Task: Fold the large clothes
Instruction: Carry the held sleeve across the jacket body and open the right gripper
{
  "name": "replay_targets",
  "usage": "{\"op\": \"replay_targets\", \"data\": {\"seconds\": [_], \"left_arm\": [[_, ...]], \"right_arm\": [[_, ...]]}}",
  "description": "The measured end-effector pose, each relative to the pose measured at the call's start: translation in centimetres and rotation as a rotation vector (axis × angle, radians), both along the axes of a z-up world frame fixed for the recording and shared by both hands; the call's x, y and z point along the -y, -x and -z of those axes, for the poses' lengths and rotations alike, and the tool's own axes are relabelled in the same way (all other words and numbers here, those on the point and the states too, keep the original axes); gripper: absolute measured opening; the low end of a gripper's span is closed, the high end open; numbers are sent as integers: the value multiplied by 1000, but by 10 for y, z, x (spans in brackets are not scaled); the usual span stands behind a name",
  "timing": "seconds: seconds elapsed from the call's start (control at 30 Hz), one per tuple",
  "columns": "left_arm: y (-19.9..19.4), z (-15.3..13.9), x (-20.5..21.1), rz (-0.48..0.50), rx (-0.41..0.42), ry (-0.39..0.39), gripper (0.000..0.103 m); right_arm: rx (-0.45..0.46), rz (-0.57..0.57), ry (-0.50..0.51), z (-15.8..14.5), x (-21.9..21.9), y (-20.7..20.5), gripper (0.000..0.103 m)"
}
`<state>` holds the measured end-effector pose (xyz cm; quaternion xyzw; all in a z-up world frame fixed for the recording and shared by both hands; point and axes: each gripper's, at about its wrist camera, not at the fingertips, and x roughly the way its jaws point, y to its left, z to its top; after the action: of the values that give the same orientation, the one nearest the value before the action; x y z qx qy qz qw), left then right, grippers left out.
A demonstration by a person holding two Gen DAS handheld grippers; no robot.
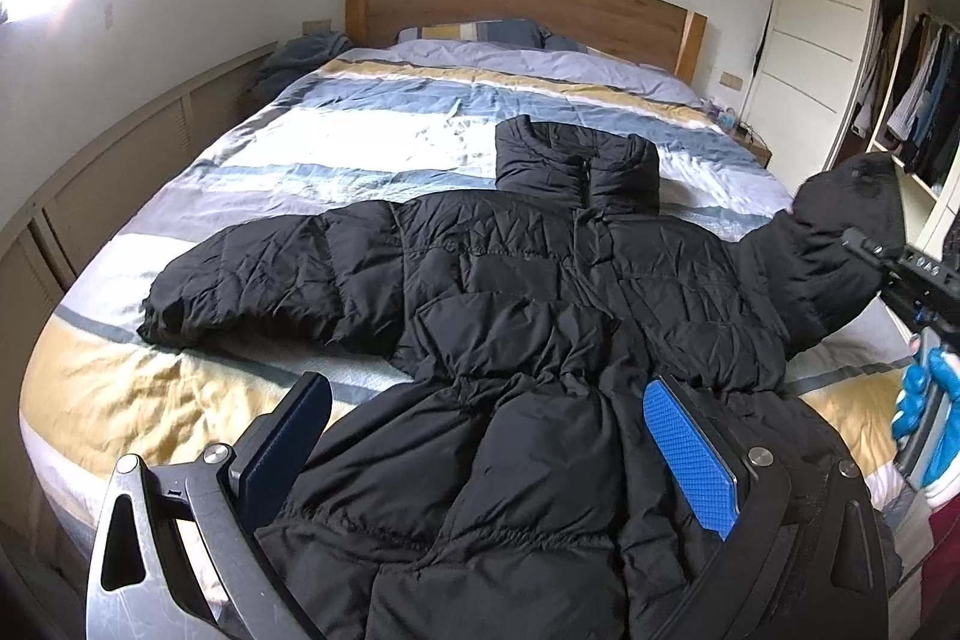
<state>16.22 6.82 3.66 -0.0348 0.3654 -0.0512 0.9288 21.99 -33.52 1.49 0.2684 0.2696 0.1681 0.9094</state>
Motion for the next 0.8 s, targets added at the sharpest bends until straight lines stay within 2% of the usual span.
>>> {"op": "replay_targets", "data": {"seconds": [0.13, 0.33, 0.67, 0.73, 0.77, 0.8], "left_arm": [[8, 3, -11, -12, -7, 22, 102], [20, 7, -29, -32, -5, 57, 102], [26, 10, -50, -68, -18, 95, 102], [27, 11, -50, -73, -22, 98, 102], [28, 11, -50, -76, -26, 97, 102], [28, 11, -49, -78, -29, 97, 102]], "right_arm": [[-57, -60, 81, 10, -41, -6, 15], [-188, -144, 206, 51, -97, -12, 16], [-344, -153, 328, 103, -135, -25, 20], [-362, -157, 344, 109, -138, -26, 24], [-368, -164, 345, 110, -139, -26, 30], [-372, -173, 343, 111, -140, -26, 41]]}}
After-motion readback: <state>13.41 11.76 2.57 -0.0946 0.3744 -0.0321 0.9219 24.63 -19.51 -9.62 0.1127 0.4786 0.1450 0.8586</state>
